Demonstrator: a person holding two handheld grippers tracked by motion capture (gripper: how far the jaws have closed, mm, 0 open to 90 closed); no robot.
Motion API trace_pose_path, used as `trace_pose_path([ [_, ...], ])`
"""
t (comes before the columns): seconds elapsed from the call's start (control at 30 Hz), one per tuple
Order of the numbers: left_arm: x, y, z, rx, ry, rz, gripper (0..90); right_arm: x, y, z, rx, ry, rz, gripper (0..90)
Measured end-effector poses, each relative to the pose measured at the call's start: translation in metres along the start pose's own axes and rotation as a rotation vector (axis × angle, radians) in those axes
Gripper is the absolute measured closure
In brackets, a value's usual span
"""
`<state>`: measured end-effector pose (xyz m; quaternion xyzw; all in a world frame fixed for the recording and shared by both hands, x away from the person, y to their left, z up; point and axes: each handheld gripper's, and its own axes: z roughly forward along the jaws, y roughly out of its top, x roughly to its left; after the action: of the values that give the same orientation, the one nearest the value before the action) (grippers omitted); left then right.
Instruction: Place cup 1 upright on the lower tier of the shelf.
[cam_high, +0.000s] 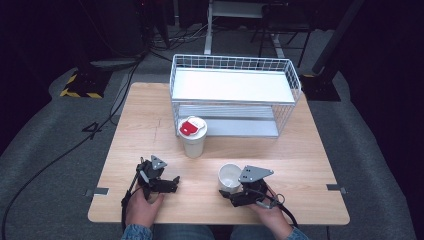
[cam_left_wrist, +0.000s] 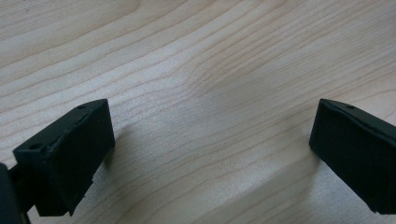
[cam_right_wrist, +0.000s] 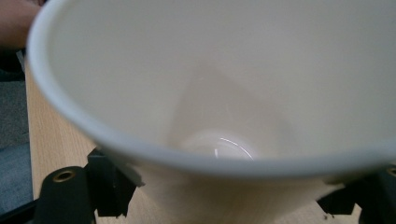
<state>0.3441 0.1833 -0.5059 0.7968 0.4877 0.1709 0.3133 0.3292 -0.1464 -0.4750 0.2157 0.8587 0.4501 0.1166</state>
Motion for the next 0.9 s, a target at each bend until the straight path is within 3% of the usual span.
trace_pose_path([
  [0.4, 0.0, 0.0, 0.0, 0.0, -0.001, 0.0, 0.5, -0.014, 0.026, -0.01, -0.032, -0.017, 0.004, 23.2],
  [0.9, 0.0, 0.0, 0.0, 0.0, -0.001, 0.0, 0.5, -0.045, 0.051, -0.012, -0.049, -0.051, 0.04, 23.2],
])
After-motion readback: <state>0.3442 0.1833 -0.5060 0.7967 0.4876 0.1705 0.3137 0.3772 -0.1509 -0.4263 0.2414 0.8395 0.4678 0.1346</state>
